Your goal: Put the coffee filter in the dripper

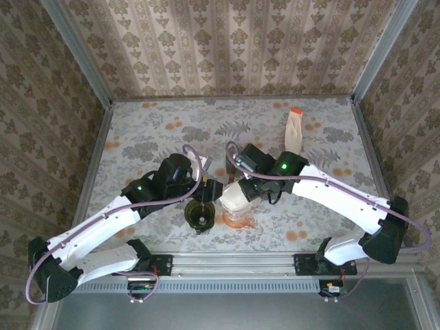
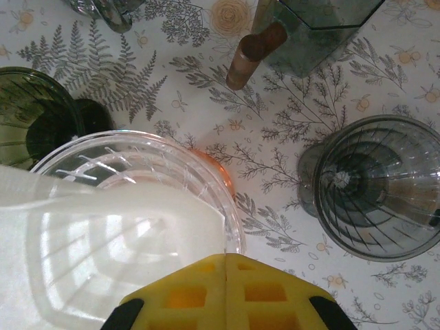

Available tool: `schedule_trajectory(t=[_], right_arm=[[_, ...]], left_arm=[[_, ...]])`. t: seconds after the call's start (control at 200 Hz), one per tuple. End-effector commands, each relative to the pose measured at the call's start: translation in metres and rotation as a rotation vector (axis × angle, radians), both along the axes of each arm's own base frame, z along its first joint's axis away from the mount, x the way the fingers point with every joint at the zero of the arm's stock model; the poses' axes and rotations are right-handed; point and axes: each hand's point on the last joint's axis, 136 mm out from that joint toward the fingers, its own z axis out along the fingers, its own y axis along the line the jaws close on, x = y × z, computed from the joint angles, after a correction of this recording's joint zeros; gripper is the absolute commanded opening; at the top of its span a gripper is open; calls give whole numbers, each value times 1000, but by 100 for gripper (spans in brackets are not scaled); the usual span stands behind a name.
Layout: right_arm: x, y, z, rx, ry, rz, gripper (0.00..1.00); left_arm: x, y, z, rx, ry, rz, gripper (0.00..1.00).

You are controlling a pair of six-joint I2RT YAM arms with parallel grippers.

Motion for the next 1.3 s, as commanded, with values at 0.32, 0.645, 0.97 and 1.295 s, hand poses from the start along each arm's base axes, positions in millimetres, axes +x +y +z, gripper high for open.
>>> schedule_trajectory(t=[0.32, 0.645, 0.97, 1.295], right_arm=[[2, -6, -3, -114, -37, 4, 0], [1, -7, -4, -119, -35, 0, 0], [3, -5, -3, -117, -37, -4, 0], [3, -5, -4, -118, -37, -7, 0]], left_arm=[[-6, -10, 2, -18, -4, -69, 70], [-12, -16, -5, 10, -2, -108, 51], [-15, -13, -7, 19, 6, -102, 48], [-20, -17, -10, 36, 0, -143, 45]])
